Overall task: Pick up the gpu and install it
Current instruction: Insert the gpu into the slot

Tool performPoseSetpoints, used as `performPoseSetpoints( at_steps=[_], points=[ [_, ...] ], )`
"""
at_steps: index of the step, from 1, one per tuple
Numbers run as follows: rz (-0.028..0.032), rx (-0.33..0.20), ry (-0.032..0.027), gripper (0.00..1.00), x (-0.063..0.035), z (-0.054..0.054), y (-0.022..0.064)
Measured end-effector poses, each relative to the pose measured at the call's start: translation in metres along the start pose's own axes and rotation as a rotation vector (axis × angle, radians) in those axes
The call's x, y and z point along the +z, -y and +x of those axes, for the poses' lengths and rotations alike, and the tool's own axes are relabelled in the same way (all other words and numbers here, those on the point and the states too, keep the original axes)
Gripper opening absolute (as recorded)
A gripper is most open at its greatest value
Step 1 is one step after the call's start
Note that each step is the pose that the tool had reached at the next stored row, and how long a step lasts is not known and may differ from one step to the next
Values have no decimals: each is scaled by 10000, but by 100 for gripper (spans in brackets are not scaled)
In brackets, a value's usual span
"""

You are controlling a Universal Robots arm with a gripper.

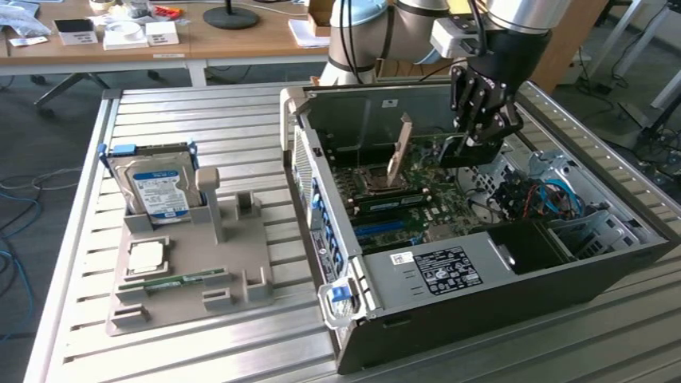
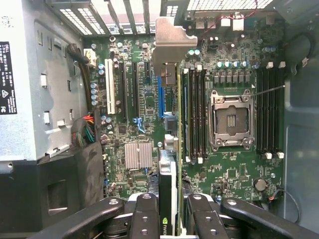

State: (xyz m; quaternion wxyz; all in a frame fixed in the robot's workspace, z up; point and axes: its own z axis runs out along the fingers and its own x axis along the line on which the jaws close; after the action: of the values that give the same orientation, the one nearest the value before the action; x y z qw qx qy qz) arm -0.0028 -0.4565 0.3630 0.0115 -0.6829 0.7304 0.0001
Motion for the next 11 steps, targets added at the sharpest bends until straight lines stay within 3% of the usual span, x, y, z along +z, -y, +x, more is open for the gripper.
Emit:
performPoseSetpoints(
  at_steps=[11],
  points=[
    [-1, 0, -1, 27, 62, 1, -1]
  ],
)
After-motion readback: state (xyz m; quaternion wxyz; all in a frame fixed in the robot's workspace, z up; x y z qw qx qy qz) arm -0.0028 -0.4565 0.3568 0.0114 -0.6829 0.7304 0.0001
